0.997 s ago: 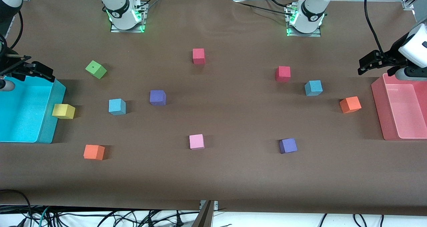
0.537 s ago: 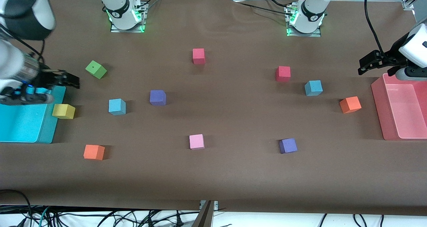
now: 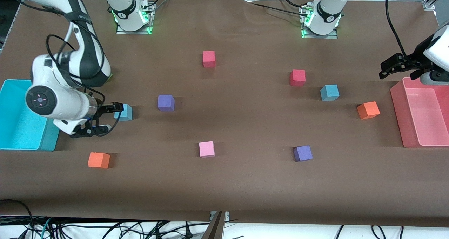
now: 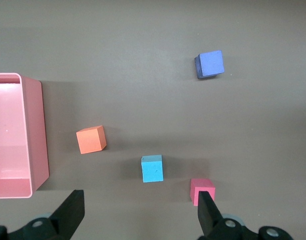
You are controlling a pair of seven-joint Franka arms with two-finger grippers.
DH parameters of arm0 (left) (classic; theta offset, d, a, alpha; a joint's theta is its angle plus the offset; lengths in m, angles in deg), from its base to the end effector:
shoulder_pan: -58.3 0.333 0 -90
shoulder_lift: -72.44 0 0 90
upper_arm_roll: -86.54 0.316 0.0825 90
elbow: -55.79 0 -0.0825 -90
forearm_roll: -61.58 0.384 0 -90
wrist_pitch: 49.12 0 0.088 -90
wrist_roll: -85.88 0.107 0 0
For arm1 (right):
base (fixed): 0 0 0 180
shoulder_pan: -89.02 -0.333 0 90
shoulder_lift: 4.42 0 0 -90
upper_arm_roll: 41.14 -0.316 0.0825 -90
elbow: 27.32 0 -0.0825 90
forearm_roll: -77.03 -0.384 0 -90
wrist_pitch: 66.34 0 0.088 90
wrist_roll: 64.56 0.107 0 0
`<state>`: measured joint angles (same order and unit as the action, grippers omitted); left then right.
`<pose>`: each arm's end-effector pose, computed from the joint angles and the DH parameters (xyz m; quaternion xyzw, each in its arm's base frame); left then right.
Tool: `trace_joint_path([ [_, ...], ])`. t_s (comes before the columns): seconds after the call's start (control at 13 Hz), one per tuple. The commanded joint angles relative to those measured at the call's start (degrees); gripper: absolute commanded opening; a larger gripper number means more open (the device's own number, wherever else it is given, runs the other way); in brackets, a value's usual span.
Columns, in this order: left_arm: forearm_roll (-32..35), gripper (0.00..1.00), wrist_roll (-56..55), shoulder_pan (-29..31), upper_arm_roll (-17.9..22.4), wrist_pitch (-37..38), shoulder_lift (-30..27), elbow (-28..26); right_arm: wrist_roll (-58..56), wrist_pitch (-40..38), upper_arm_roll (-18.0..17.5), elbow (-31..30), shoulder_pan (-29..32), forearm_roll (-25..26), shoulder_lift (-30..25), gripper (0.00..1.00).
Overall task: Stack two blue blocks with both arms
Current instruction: 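Reach the right gripper down to the cyan cube beside the yellow cube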
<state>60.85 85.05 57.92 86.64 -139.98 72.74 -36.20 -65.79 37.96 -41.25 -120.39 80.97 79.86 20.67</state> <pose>0.5564 -0.0041 0.6065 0.9999 0.0050 -0.0125 0.0062 0.6401 0.0876 0.3508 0.9883 0.0901 -0.1190 0.0299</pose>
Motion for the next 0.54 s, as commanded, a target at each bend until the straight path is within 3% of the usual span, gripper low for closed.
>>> trace_joint_path([
  [0.0, 1.34, 1.00, -0.40, 0.29, -0.45, 0.95, 0.05, 1.03, 0.43, 6.94, 0.46, -6.66, 0.40, -0.36, -1.45, 1.00],
  [0.23, 1.34, 1.00, -0.40, 0.29, -0.54, 1.03, 0.05, 1.03, 2.90, 16.53, 1.43, -14.31, 0.93, -2.12, -1.71, 1.00],
  [0.46, 1.34, 1.00, -0.40, 0.29, -0.45, 1.03, 0.05, 1.03, 2.99, 20.94, 1.52, -17.40, 1.37, -2.12, -1.71, 1.00],
])
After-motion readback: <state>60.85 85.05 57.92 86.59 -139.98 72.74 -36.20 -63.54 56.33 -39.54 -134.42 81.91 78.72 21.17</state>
